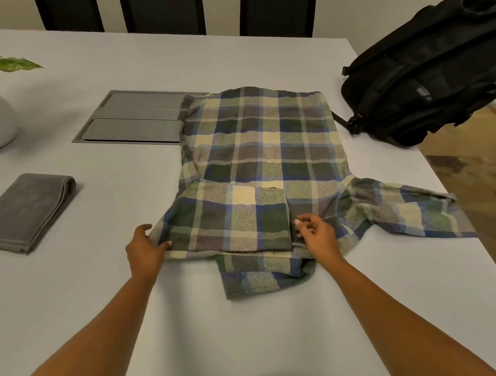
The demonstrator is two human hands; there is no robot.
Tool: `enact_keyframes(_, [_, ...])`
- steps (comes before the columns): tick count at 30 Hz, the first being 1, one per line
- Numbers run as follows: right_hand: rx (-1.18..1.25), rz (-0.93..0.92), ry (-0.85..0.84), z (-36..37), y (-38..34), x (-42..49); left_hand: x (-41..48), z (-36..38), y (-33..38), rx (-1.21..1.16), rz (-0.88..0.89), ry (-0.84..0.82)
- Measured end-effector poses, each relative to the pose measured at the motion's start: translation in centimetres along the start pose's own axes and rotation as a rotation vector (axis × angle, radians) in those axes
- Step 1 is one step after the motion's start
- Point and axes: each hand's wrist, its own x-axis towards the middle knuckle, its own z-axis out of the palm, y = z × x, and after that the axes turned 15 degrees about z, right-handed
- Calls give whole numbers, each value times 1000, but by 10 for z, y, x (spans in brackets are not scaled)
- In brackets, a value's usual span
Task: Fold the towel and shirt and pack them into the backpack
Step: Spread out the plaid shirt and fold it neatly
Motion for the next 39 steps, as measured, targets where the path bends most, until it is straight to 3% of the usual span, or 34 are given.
enact_keyframes(3, [22,-46,254,-8,16,-9,-10,5,-1,100,20,29])
enact_keyframes(5, [39,-33,360,-16,29,-15,-22,11,4,262,145,51])
enact_keyframes(9, [-16,-39,451,-27,50,-22,-53,35,18,438,710,34])
enact_keyframes(14, [-272,-238,327,-33,64,-39,-78,65,47,333,1274,-362])
enact_keyframes(19, [-423,-436,140,-31,73,-42,-86,83,55,517,1445,-581])
enact_keyframes(25, [-592,-653,134,-33,65,-46,-83,80,56,208,1329,-732])
enact_keyframes(30, [-591,-580,2,-33,52,-45,-70,57,72,21,1015,-966])
enact_keyframes(34, [-508,-478,-247,-36,8,-50,-51,50,79,-8,701,-1237])
enact_keyframes(37, [-698,-346,-465,-36,-6,-47,-46,50,79,132,664,-1336])
enact_keyframes(39, [-745,-267,-443,-36,-4,-43,-49,50,77,131,662,-1311])
